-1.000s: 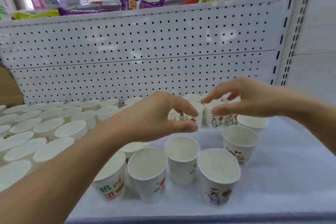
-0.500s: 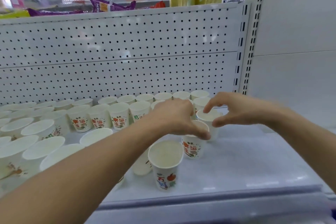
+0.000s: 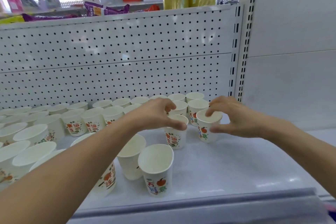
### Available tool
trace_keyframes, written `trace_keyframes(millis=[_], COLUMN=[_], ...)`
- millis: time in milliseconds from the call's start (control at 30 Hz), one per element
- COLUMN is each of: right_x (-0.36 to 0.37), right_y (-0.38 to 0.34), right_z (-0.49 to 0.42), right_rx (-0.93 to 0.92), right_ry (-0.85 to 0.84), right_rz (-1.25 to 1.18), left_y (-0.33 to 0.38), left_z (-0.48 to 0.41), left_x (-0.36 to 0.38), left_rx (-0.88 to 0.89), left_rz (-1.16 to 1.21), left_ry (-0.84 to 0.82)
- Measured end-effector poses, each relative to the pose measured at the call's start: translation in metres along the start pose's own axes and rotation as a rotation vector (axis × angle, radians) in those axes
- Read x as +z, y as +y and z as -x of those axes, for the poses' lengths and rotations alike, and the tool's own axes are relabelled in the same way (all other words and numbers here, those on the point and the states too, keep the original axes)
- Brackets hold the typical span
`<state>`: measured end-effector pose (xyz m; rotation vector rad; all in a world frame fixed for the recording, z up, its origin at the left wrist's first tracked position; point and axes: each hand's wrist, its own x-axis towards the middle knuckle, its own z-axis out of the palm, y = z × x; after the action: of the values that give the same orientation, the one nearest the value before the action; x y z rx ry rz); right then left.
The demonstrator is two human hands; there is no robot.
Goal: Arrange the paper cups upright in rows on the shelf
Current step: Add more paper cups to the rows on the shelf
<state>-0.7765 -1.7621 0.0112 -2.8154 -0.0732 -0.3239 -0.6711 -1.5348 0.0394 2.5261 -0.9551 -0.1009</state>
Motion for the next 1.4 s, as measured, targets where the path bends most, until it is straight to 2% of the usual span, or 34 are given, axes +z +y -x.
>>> trace_keyframes(millis=[133,300,500,700,1400], right_x=[0.008,0.025,0.025,0.028,0.033], right_y=[-0.01,-0.01,-0.006,-0.009,-0.001], right_z=[-0.008,-0.019,-0.015,-0.014,-0.018], right_rx=[0.192,0.272,0.21,0.198,0.142], right_ry=[0.131,0.153,0.082,0.126,0.139], right_rz=[-0.09,-0.066,-0.236,-0.295,-0.289], left_y=[-0.002,-0.002,-0.004,0.0,0.003], left_z=[-0.003,-0.009,-0.014,-0.017,-0.021], left_x=[-0.003,0.001,0.01,0.016,0.018], left_rx=[0.026,0.045,0.025,0.006,-0.044], left_rz=[-0.007,-0.006,-0.063,-0.086,-0.11], left_ry=[-0.037,-0.03,0.074,0.123,0.17])
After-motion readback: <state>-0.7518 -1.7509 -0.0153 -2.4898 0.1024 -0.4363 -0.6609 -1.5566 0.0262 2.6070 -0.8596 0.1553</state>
